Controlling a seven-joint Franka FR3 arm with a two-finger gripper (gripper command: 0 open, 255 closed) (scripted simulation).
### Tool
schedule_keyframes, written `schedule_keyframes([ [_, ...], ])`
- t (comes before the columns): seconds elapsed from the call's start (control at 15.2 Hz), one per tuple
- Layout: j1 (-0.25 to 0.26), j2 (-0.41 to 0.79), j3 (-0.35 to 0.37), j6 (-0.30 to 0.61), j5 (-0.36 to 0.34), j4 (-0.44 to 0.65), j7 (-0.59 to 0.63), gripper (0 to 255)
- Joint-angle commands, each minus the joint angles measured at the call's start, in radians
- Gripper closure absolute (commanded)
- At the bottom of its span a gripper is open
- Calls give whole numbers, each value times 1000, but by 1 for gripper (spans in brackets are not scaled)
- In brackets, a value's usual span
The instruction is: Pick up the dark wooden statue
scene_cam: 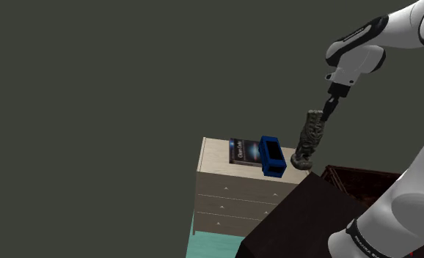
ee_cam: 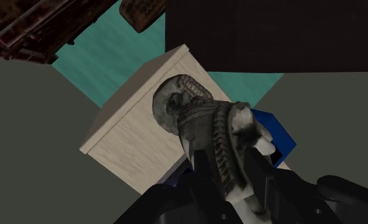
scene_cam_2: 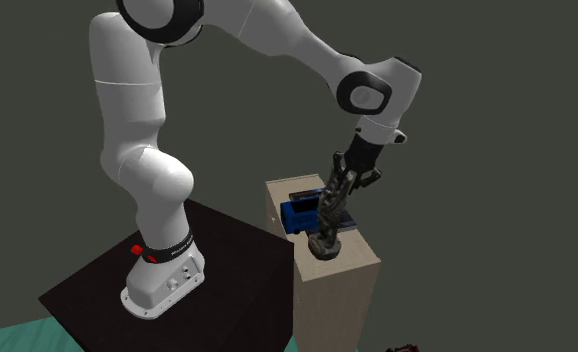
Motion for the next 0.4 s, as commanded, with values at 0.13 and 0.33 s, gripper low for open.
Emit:
schedule_keyframes([
  [0.13,6,-30,-4,-50,-25,32,22,255],
  [0.33,7,-39,-5,-64,-32,41,29,255],
])
